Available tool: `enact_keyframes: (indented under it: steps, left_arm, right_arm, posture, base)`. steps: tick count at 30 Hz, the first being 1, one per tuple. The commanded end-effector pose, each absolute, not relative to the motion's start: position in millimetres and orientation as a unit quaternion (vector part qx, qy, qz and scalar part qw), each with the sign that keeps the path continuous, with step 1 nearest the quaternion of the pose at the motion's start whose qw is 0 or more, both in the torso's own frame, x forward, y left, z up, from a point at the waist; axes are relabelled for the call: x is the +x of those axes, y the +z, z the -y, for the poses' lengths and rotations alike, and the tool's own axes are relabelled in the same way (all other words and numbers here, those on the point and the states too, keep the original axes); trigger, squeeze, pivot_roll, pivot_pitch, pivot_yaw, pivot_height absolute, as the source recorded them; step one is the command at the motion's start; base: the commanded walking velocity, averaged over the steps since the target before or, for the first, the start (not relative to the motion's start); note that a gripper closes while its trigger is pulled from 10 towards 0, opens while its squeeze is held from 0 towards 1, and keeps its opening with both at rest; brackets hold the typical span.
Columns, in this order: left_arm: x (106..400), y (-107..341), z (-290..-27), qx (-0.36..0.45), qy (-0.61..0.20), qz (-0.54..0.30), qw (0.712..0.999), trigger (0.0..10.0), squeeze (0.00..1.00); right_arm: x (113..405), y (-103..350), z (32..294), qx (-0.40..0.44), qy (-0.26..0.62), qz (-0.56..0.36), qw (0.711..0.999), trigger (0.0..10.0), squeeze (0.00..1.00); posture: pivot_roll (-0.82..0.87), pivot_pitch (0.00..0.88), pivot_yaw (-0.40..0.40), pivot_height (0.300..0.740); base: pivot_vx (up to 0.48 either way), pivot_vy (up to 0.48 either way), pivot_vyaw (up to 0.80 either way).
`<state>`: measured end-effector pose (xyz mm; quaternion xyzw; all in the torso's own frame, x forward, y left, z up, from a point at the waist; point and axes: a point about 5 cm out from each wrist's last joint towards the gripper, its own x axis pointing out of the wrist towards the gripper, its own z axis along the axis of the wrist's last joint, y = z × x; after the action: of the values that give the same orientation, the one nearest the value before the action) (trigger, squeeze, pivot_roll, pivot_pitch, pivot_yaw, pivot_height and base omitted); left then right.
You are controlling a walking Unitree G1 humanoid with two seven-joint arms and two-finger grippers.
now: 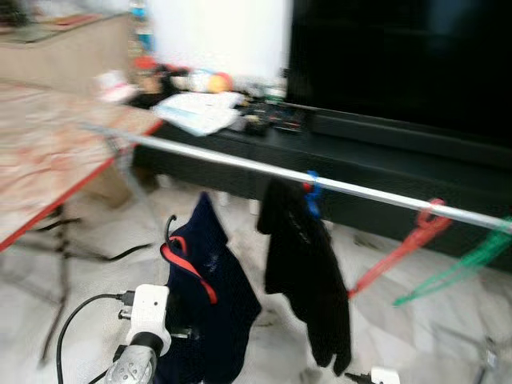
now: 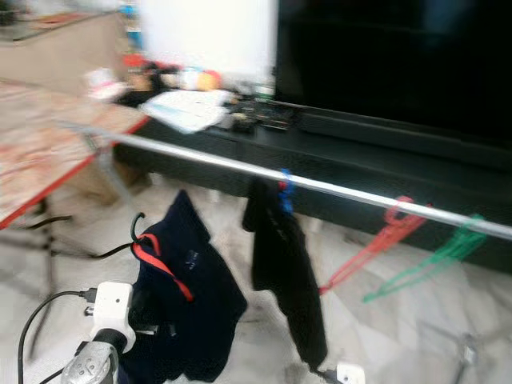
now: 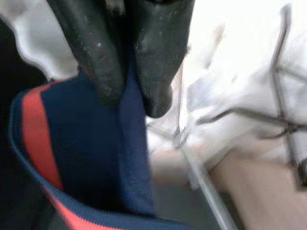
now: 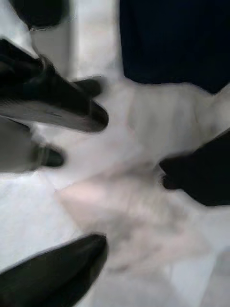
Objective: Hang hanger
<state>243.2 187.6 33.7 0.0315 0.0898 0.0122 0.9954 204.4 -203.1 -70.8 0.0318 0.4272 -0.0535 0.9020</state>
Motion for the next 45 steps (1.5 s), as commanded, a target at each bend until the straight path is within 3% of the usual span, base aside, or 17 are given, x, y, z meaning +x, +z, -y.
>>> enact_keyframes:
  steps: [1, 17, 32, 45]
  left_arm:
    - [251.7, 44.6, -185.8, 0.035, 0.007, -0.067, 0.997, 10.0, 0.0]
    - [251.5, 44.8, -187.7, 0.035, 0.012, -0.069, 0.997, 10.0, 0.0]
    - [250.1, 42.1, -188.7, 0.023, 0.018, -0.082, 0.996, 10.0, 0.0]
    - [251.9, 42.8, -186.7, 0.022, 0.015, -0.082, 0.996, 10.0, 0.0]
  right_arm:
    - [191.2, -78.1, 201.9, 0.039, -0.059, -0.446, 0.892, 10.0, 0.0]
    - [191.0, -78.2, 202.1, 0.039, -0.06, -0.447, 0.892, 10.0, 0.0]
    - [190.8, -78.4, 201.7, 0.035, -0.053, -0.448, 0.892, 10.0, 0.0]
    - [191.5, -78.2, 200.9, 0.036, -0.051, -0.448, 0.892, 10.0, 0.0]
  posture:
    - [0.05, 0.059, 0.043, 0.74]
    - [0.05, 0.06, 0.04, 0.74]
    - [0.06, 0.064, 0.04, 0.74]
    - [0.05, 0.063, 0.043, 0.74]
  base:
    - [-0.281, 0.0, 0.0]
    - [-0.284, 0.0, 0.0]
    - [-0.053, 0.0, -0.53]
    - [0.0, 0.472, 0.0]
